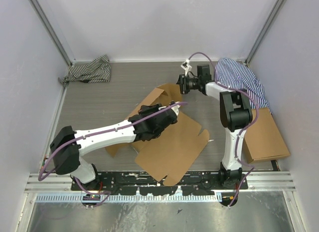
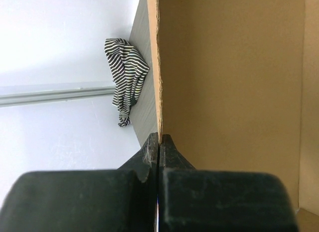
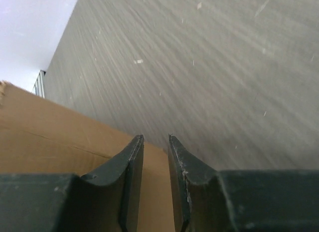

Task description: Fold the paper box

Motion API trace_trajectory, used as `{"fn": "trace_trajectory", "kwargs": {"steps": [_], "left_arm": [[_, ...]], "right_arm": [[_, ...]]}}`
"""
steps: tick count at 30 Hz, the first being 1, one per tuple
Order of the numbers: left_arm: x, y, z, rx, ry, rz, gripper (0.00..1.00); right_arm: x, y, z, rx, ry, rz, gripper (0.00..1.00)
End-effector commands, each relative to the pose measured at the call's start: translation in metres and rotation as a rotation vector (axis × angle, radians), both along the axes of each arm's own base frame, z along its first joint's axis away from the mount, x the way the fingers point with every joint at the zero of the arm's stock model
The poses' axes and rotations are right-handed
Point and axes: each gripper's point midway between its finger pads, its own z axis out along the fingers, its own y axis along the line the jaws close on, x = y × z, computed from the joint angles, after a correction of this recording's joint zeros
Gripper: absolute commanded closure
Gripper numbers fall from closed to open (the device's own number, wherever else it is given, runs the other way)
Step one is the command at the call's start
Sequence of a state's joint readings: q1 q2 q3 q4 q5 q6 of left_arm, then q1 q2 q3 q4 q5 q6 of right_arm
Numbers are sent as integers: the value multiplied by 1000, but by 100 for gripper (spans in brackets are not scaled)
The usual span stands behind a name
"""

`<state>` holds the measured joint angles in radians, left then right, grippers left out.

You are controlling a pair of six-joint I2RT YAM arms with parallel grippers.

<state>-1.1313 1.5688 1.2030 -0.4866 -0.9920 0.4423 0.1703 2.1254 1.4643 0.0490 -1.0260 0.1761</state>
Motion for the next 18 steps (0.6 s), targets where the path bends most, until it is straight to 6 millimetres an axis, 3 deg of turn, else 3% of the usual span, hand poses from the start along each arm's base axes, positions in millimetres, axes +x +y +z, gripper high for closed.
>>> {"fn": "trace_trajectory", "kwargs": {"steps": [1,8,14,18], "left_arm": [[0,-4,6,9,-5,11,100],[0,-5,2,27,-2,24,100],[-1,-6,0,17,8,20,100],[-3,-5,0,16,13,24,100]], "right_arm": [[-11,-10,30,-46,-108,-4,68],[-32,-14,31,-71,-99,-12,63],[-56,-12,38,-46,-133,47,46],[-69,-11,33,-34,-130,117,41]]}}
